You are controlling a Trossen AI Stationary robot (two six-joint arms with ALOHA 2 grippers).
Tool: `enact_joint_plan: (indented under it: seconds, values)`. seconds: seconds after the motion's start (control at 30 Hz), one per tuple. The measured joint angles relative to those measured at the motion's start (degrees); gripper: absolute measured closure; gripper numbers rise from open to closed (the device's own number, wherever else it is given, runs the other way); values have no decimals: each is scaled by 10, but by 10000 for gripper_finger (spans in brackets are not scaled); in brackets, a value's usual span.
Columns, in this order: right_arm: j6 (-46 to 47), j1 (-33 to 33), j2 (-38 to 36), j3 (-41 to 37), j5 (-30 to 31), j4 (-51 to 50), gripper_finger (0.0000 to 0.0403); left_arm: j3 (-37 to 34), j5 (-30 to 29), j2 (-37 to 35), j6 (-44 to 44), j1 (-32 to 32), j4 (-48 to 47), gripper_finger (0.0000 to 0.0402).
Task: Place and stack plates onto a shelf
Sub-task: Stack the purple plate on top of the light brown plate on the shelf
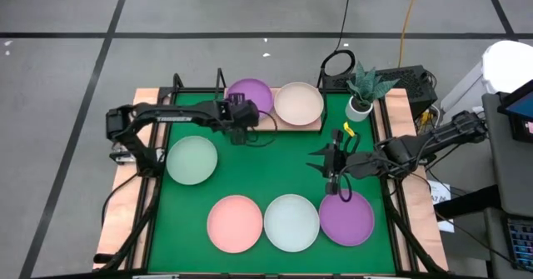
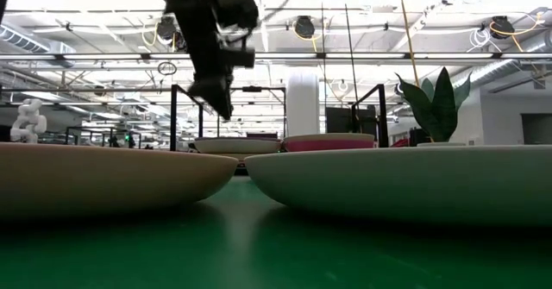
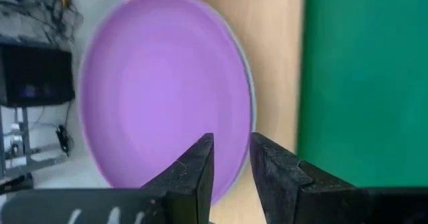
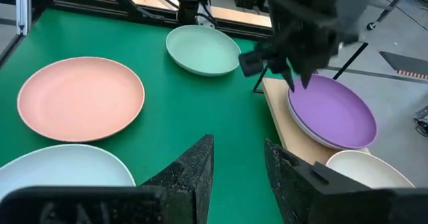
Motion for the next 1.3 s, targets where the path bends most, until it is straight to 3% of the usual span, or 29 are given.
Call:
enact_joint_plan:
  seconds: [0.2, 0.4, 0.7, 0.97, 1.3]
  values:
    - [0, -1, 11, 0, -2, 14, 289, 0, 0, -76, -61, -56, -27, 298]
    - [20, 0, 38, 0, -10, 29, 289, 0, 13, -149, -185, -138, -131, 298]
    - [89, 3, 124, 7, -112, 36, 289, -2, 12, -180, -332, -324, -243, 298]
    - [192, 64, 207, 6, -168, 33, 289, -46, -22, -182, -415, -477, -195, 298]
    - [357, 144, 276, 21, -202, 6, 289, -134, -25, -181, -545, -576, -117, 298]
